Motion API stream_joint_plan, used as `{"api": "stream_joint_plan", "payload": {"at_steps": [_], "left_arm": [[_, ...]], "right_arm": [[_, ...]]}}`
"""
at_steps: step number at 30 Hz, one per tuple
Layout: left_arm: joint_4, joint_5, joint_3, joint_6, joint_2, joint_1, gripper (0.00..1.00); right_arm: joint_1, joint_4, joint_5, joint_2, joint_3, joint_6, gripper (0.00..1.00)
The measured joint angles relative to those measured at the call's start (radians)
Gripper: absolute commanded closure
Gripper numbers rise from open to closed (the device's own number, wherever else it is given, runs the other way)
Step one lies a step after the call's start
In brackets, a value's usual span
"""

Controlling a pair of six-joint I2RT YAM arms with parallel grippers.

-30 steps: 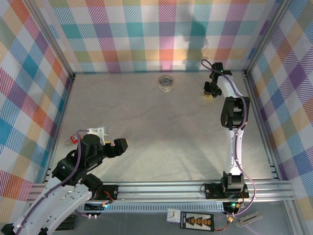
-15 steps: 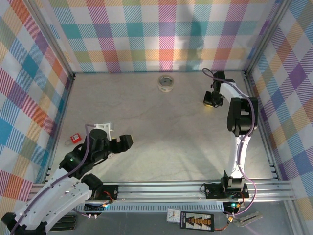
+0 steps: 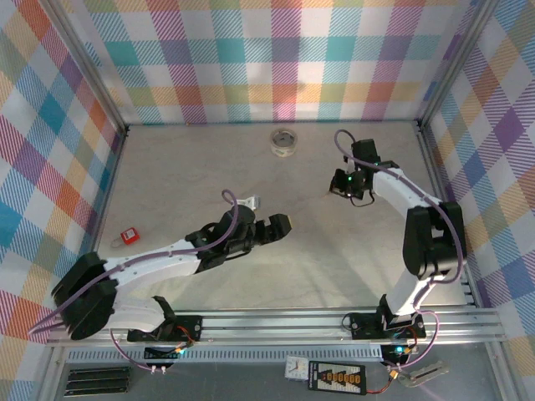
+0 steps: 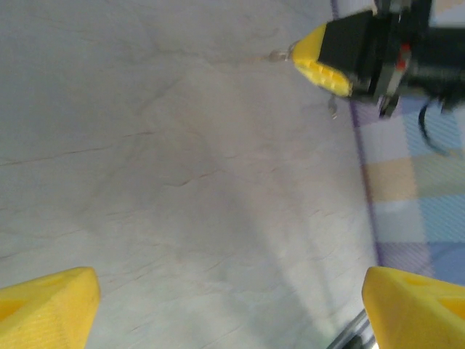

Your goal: Unlock with the key

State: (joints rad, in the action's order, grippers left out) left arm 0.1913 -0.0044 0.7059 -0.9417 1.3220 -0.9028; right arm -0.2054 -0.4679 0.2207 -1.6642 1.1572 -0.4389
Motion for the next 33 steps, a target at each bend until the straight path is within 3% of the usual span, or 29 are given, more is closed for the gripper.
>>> {"api": "stream_joint_plan", "payload": {"at_steps": [12, 24, 33], "left_arm": [[0.371, 0.003, -0.015, -0.409, 0.105, -0.010, 0.08], [0.620, -0.032, -0.104, -0.686, 0.238, -0.020, 0.11], [0.809, -0.076, -0.138, -0.825, 0.372, -0.019, 0.20]], "right_arm": [[-0.182, 0.207, 0.051, 0.333, -0.250, -0.183, 1.00], [-0.353, 0.414, 0.040, 0.443, -0.395, -0.326, 1.00], [-0.438, 0.458, 0.006, 0.507, -0.473, -0.364, 1.00]]}}
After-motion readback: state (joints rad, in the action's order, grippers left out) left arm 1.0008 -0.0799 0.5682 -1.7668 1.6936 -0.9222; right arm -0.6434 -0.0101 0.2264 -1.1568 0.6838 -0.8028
